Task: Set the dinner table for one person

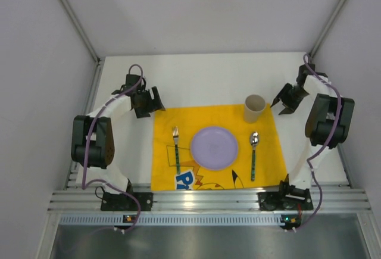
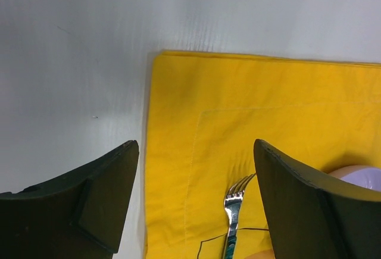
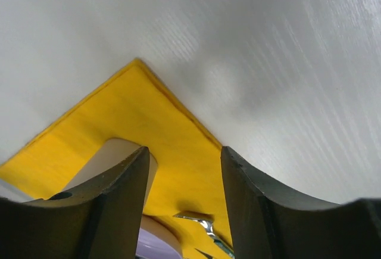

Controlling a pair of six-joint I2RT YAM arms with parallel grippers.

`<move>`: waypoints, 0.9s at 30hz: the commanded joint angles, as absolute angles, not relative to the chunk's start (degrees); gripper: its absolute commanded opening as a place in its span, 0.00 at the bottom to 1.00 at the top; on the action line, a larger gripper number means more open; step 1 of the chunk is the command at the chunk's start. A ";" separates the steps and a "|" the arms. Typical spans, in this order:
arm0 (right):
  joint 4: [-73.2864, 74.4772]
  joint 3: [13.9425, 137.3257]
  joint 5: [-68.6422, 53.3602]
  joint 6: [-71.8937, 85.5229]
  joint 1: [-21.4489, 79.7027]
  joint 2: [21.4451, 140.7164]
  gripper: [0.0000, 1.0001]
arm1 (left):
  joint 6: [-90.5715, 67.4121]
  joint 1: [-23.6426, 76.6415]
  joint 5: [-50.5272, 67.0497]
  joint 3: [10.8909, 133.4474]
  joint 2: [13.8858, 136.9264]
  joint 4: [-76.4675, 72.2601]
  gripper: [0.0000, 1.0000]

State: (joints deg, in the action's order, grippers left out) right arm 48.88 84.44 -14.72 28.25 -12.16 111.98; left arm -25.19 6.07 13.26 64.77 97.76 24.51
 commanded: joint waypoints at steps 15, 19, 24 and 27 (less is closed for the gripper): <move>38.15 81.13 -18.02 30.23 -10.29 121.02 0.55 | -23.55 5.62 15.20 62.05 105.37 16.26 0.60; 37.44 80.42 -18.72 30.32 -9.32 121.73 0.46 | -23.99 5.62 16.52 62.49 107.22 15.47 0.37; 37.53 80.60 -18.98 29.80 -8.96 122.43 0.26 | -23.99 5.62 17.67 64.24 108.98 15.73 0.03; 37.62 80.77 -18.90 29.53 -8.96 122.78 0.15 | -23.64 5.54 17.31 65.56 109.42 16.17 0.00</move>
State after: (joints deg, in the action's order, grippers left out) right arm 39.79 82.87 -22.98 30.63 -10.24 118.69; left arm -24.77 5.61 18.20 64.34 107.04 15.66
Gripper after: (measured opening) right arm 0.175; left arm 0.013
